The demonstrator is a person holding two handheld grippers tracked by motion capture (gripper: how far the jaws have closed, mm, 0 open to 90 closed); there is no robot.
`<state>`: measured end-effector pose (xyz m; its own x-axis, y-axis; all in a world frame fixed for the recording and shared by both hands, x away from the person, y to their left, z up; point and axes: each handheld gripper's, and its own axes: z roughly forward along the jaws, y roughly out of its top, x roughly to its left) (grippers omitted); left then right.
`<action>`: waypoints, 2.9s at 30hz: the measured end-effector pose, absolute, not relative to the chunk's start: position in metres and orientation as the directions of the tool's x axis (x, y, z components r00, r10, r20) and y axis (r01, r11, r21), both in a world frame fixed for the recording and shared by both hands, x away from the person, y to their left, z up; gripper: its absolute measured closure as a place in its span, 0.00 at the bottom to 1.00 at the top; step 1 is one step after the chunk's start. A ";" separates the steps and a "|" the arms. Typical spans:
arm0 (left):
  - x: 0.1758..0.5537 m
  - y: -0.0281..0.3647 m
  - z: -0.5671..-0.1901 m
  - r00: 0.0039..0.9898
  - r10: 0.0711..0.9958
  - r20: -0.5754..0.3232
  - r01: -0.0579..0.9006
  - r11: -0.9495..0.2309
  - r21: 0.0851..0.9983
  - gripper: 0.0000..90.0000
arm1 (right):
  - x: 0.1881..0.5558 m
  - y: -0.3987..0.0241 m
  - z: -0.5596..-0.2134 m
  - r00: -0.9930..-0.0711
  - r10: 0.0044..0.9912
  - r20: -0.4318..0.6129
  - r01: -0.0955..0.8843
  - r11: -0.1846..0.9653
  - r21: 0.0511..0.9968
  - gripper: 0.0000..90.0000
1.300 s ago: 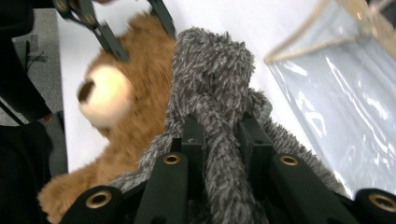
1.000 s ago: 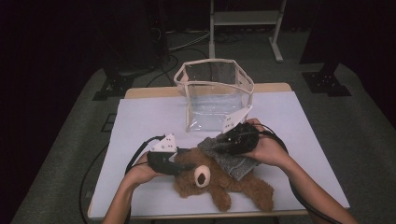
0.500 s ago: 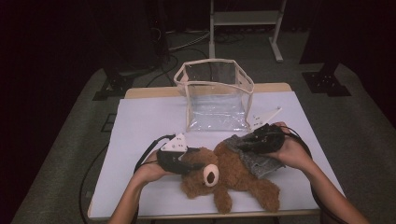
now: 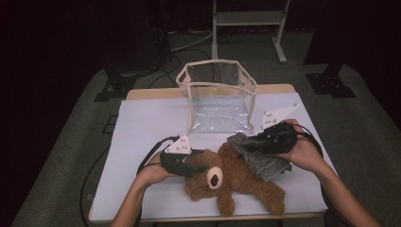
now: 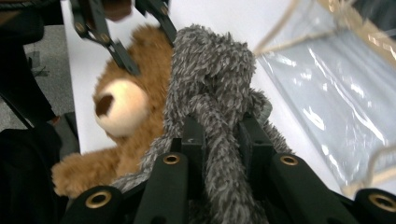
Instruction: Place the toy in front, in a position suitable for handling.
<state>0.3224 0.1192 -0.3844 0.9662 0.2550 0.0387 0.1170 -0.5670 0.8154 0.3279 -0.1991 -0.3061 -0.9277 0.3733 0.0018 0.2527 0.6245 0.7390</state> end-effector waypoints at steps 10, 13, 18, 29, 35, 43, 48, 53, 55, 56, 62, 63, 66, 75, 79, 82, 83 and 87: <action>0.322 0.120 -0.384 0.966 0.255 0.043 0.113 -0.568 0.816 0.50 | 0.337 -0.147 -0.310 -0.955 0.295 0.002 0.202 0.648 0.735 0.83; 0.322 0.120 -0.384 0.967 0.251 0.050 0.106 -0.570 0.815 0.50 | 0.349 -0.134 -0.332 -0.952 0.306 0.007 0.224 0.680 0.698 0.83; 0.322 0.121 -0.384 0.965 0.258 0.053 0.108 -0.571 0.814 0.50 | 0.359 -0.140 -0.363 -0.938 0.346 0.021 0.274 0.703 0.656 0.83; 0.322 0.119 -0.383 0.967 0.249 0.053 0.103 -0.573 0.813 0.49 | 0.338 -0.174 -0.351 -0.931 0.361 0.058 0.291 0.636 0.714 0.83; 0.321 0.123 -0.379 0.967 0.248 0.065 0.093 -0.574 0.813 0.49 | 0.328 -0.172 -0.356 -0.944 0.326 0.046 0.259 0.648 0.716 0.83; 0.308 0.141 -0.357 0.965 0.242 0.100 0.051 -0.548 0.835 0.49 | 0.330 -0.185 -0.363 -0.938 0.340 0.067 0.275 0.613 0.741 0.83; 0.304 0.142 -0.365 0.970 0.223 0.095 0.055 -0.584 0.810 0.49 | 0.330 -0.194 -0.363 -0.933 0.352 0.072 0.284 0.600 0.748 0.83; 0.310 0.128 -0.382 0.969 0.237 0.065 0.090 -0.590 0.802 0.49 | 0.330 -0.196 -0.363 -0.929 0.364 0.063 0.288 0.609 0.739 0.83; 0.313 0.123 -0.390 0.971 0.232 0.058 0.098 -0.607 0.788 0.50 | 0.331 -0.196 -0.363 -0.930 0.363 0.063 0.288 0.610 0.738 0.83; 0.314 0.122 -0.393 0.972 0.231 0.050 0.102 -0.601 0.793 0.51 | 0.331 -0.194 -0.361 -0.928 0.366 0.064 0.292 0.612 0.735 0.83; 0.314 0.113 -0.391 0.975 0.218 0.052 0.093 -0.603 0.792 0.51 | 0.328 -0.173 -0.354 -0.950 0.312 0.029 0.231 0.633 0.739 0.83; 0.314 0.111 -0.392 0.974 0.218 0.053 0.092 -0.604 0.791 0.51 | 0.327 -0.167 -0.355 -0.953 0.302 0.025 0.222 0.637 0.738 0.83; 0.314 0.113 -0.393 0.974 0.221 0.052 0.095 -0.604 0.791 0.51 | 0.326 -0.160 -0.361 -0.955 0.295 0.024 0.219 0.649 0.728 0.83; 0.313 0.117 -0.383 0.973 0.215 0.078 0.070 -0.606 0.792 0.50 | 0.320 -0.178 -0.355 -0.949 0.316 0.018 0.229 0.643 0.731 0.82; 0.314 0.115 -0.389 0.975 0.214 0.061 0.084 -0.609 0.788 0.50 | 0.321 -0.167 -0.343 -0.953 0.304 0.005 0.204 0.628 0.751 0.82; 0.311 0.115 -0.389 0.975 0.212 0.066 0.079 -0.611 0.788 0.50 | 0.328 -0.152 -0.343 -0.955 0.295 0.006 0.198 0.625 0.755 0.82; 0.311 0.116 -0.389 0.975 0.210 0.070 0.075 -0.614 0.785 0.50 | 0.331 -0.148 -0.345 -0.956 0.294 0.010 0.201 0.628 0.752 0.82; 0.311 0.121 -0.386 0.972 0.220 0.080 0.073 -0.609 0.790 0.50 | 0.335 -0.144 -0.360 -0.956 0.291 0.043 0.229 0.645 0.730 0.82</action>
